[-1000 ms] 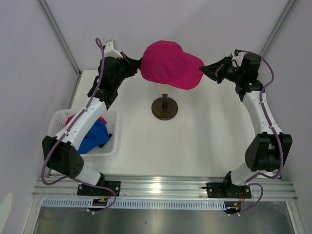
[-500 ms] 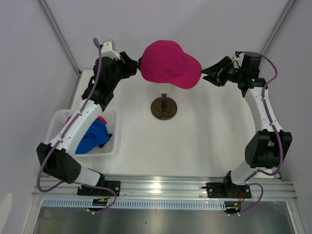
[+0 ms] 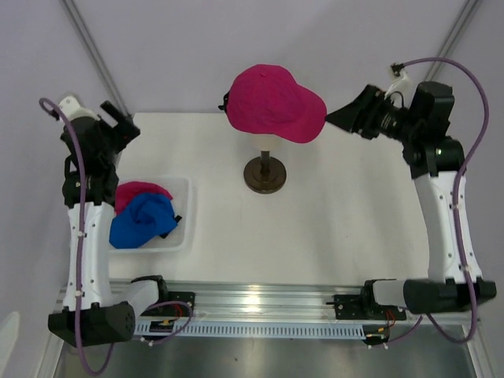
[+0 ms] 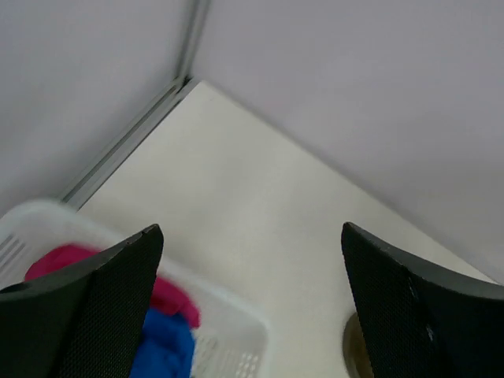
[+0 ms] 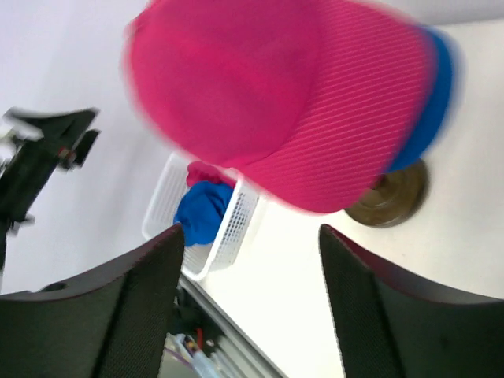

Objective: Stack the hats

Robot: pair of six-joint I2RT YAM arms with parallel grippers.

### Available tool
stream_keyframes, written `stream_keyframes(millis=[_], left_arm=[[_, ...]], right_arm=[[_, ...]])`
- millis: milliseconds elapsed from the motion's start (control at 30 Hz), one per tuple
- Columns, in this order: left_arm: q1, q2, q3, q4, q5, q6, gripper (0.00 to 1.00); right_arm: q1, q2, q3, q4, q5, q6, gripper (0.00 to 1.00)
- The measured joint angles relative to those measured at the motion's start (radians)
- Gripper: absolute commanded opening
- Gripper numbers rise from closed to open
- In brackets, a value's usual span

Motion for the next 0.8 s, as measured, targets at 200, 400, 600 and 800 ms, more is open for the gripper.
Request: stream_keyframes(millis=[200,400,600,800], left_arm=[[0.094,-0.118,-0.171,-0.212,-0.037,-0.015,0.93],[0.098,-0.120,-0.235,-0.378,-0.030,-0.015,0.85],[0.030,0.000,-0.311,-0.460,-0.099,-0.017,0.80],[0.010,0.055,-0.413,-0.477,-0.166,-0.063,0.74]], right_arm=[[0.311,-0.265,-0.248,0.074,0.070,-0.111,0.74],[0.480,-0.234,-0.365,0.140,0.166,-0.149,0.77],[0.561,-0.143,-0.442,0.216,0.195,-0.164,0.76],[0.613,-0.092,-0.465,0.301,0.234,-0.164,0.79]])
